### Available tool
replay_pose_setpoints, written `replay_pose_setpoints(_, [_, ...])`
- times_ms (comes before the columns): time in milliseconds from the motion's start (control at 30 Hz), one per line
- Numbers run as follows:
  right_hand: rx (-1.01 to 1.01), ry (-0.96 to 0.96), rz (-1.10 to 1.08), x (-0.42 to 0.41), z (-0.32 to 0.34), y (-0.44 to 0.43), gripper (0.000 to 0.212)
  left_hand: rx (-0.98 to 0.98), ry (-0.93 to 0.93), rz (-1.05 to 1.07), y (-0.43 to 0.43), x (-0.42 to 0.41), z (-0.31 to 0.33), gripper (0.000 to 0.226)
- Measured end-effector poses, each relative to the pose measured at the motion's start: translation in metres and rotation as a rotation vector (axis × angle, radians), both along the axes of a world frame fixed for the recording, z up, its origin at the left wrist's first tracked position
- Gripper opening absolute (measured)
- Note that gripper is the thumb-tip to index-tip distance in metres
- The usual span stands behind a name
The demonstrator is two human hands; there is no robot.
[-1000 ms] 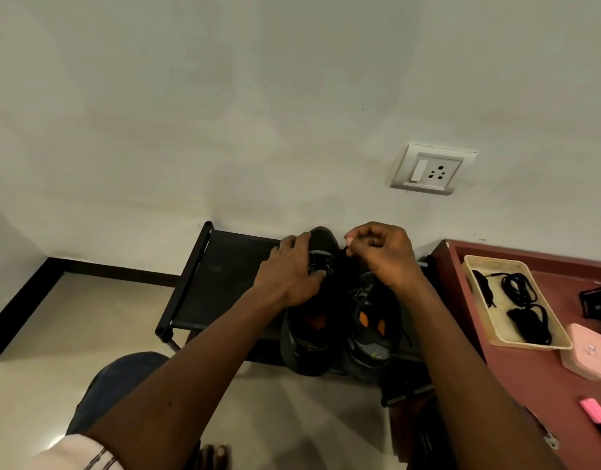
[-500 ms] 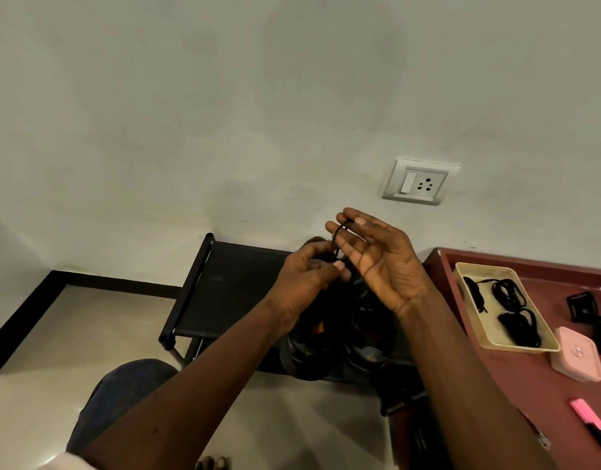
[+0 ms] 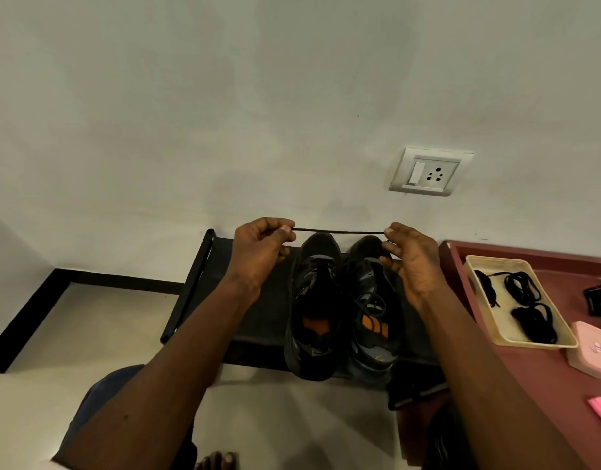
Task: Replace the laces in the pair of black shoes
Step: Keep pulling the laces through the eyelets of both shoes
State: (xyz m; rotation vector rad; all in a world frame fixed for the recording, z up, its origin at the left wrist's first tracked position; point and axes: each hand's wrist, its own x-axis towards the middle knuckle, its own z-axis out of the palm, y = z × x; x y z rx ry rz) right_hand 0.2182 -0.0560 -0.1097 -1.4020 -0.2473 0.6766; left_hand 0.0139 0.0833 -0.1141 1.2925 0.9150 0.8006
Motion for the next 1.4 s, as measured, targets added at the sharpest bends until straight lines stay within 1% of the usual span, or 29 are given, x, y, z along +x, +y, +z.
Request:
replay_pose_setpoints(67, [-0.13, -0.064, -0.004, 0.004, -0.008, 0.005, 0.034, 0.062, 0.038, 0.032, 0.005, -0.001, -0.002, 0.016])
replay_pose_setpoints(133, [-0.351, -0.198, 0.028, 0.007, -0.014, 0.008, 0.041, 0.111, 0.076, 0.039, 0.007, -0.002, -0.003, 0.018])
replay_pose_setpoints(200, [-0.62, -0.469, 0.122, 0.005, -0.017, 0.007, 0.041, 0.17, 0.135, 0.006, 0.008, -0.001, -0.005, 0.023])
replay_pose_setpoints(233, [-0.728, -0.608, 0.167, 0.001, -0.017, 0.007, 0.04, 0.209, 0.177, -0.029, 0.008, 0.0, -0.006, 0.026])
replay_pose_setpoints(267, [-0.787, -0.722, 0.192, -0.005, -0.017, 0.007, 0.041, 0.25, 0.222, -0.075, 0.007, 0.001, -0.008, 0.026])
replay_pose_setpoints(300, [-0.777, -0.801, 0.204, -0.011, -0.018, 0.009, 0.04, 0.283, 0.261, -0.126, 0.006, 0.002, -0.009, 0.023])
replay_pose_setpoints(367, [-0.612, -0.88, 0.259, -0.023, -0.02, 0.015, 0.039, 0.294, 0.286, -0.209, 0.005, 0.006, -0.012, 0.017])
replay_pose_setpoints(400, [-0.503, -0.862, 0.325, -0.028, -0.021, 0.019, 0.04, 0.282, 0.285, -0.237, 0.003, 0.008, -0.012, 0.016])
replay_pose_setpoints(467, [-0.318, -0.733, 0.491, -0.038, -0.021, 0.025, 0.04, 0.283, 0.29, -0.264, 0.001, 0.013, -0.013, 0.013])
replay_pose_setpoints(533, [-0.232, -0.665, 0.549, -0.041, -0.022, 0.027, 0.032, 0.321, 0.31, -0.273, 0.001, 0.015, -0.013, 0.011])
replay_pose_setpoints(600, [-0.259, -0.693, 0.503, -0.038, -0.025, 0.028, 0.02, 0.362, 0.343, -0.282, 0.001, 0.015, -0.013, 0.009])
replay_pose_setpoints(667, [-0.352, -0.745, 0.436, -0.032, -0.028, 0.028, 0.016, 0.387, 0.376, -0.291, 0.003, 0.015, -0.013, 0.006])
replay_pose_setpoints(733, [-0.457, -0.802, 0.368, -0.023, -0.03, 0.027, 0.015, 0.404, 0.403, -0.286, 0.007, 0.014, -0.013, 0.005])
replay_pose_setpoints(833, [-0.535, -0.827, 0.3, -0.012, -0.03, 0.024, 0.013, 0.369, 0.415, -0.286, 0.012, 0.014, -0.013, 0.012])
replay_pose_setpoints(900, [-0.591, -0.861, 0.288, -0.008, -0.029, 0.022, 0.013, 0.316, 0.414, -0.311, 0.014, 0.016, -0.014, 0.019])
replay_pose_setpoints(967, [-0.626, -0.901, 0.312, -0.007, -0.028, 0.021, 0.016, 0.296, 0.416, -0.334, 0.013, 0.02, -0.016, 0.021])
replay_pose_setpoints(1033, [-0.56, -0.87, 0.385, -0.01, -0.028, 0.022, 0.027, 0.29, 0.406, -0.349, 0.011, 0.024, -0.019, 0.018])
replay_pose_setpoints(1100, [-0.441, -0.774, 0.487, -0.016, -0.029, 0.024, 0.031, 0.288, 0.394, -0.354, 0.009, 0.028, -0.02, 0.013])
replay_pose_setpoints(1167, [-0.375, -0.723, 0.536, -0.023, -0.03, 0.026, 0.025, 0.29, 0.383, -0.358, 0.007, 0.031, -0.021, 0.008])
replay_pose_setpoints(1267, [-0.376, -0.775, 0.504, -0.026, -0.033, 0.027, 0.015, 0.296, 0.374, -0.36, 0.006, 0.033, -0.021, 0.004])
replay_pose_setpoints(1300, [-0.386, -0.792, 0.495, -0.026, -0.032, 0.027, 0.012, 0.314, 0.397, -0.348, 0.006, 0.033, -0.021, 0.003])
replay_pose_setpoints(1333, [-0.397, -0.797, 0.488, -0.026, -0.032, 0.026, 0.01, 0.346, 0.447, -0.33, 0.007, 0.032, -0.021, 0.007])
replay_pose_setpoints(1400, [-0.418, -0.775, 0.476, -0.026, -0.033, 0.027, 0.004, 0.436, 0.632, -0.33, 0.011, 0.028, -0.022, 0.024])
